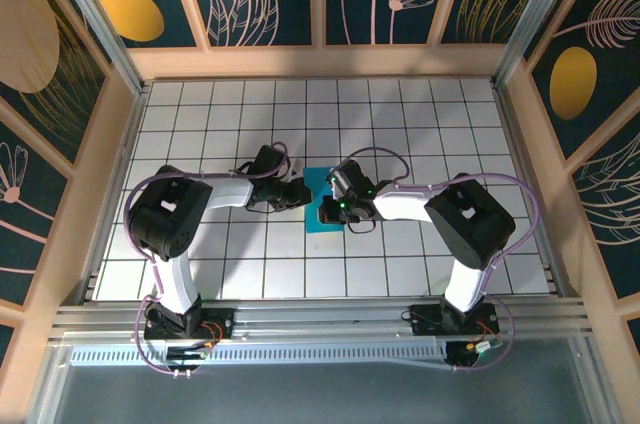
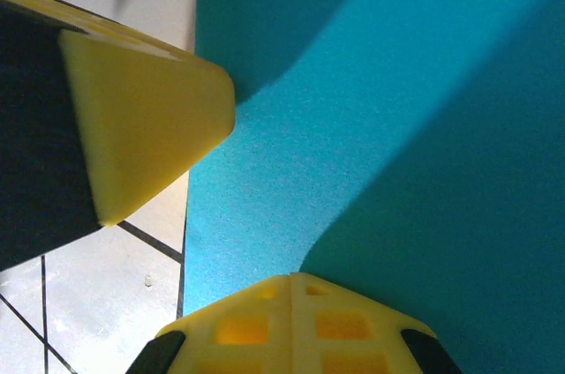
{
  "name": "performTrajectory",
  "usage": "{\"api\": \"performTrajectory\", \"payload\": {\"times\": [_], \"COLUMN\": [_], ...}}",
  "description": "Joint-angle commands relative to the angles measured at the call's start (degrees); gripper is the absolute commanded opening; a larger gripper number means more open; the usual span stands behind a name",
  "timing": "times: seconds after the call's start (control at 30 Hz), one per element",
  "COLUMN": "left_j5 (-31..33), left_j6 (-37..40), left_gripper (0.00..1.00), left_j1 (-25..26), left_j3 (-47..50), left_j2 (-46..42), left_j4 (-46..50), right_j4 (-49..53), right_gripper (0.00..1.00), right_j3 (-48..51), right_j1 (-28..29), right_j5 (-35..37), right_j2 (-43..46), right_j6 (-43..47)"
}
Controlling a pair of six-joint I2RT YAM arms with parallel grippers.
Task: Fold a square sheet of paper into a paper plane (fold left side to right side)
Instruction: First fold the square sheet of paper in half at the center of the table, then hold the square sheet of paper at the center of the table, then fold the triangle a second time at the center of the table.
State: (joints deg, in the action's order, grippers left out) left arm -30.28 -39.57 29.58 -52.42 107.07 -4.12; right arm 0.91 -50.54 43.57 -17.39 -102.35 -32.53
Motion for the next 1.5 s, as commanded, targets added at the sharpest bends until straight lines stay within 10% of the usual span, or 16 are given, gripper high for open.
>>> {"api": "performTrajectory", "payload": {"times": [0.0, 0.73, 1.47], "left_j5": [2.6, 3.4, 3.7], "left_j6": [0.1, 1.3, 1.6], "left_gripper": [0.00, 0.00, 0.00], "left_j1": [0.1, 0.6, 0.7], "left_j3": [-1.5, 0.0, -0.2], "left_j2": [1.3, 1.9, 1.9], "left_j4": [2.0, 4.9, 5.4], "right_j4": [9.0, 12.7, 5.4], "right_gripper": [0.00, 0.43, 0.37], "right_j3": [1.7, 3.5, 9.3], "right_j1": [1.3, -7.4, -6.6], "right_j5": [1.7, -5.9, -10.4], "right_j2": [-3.2, 14.3, 11.3], "right_j6": [-1.0, -3.0, -9.9]}}
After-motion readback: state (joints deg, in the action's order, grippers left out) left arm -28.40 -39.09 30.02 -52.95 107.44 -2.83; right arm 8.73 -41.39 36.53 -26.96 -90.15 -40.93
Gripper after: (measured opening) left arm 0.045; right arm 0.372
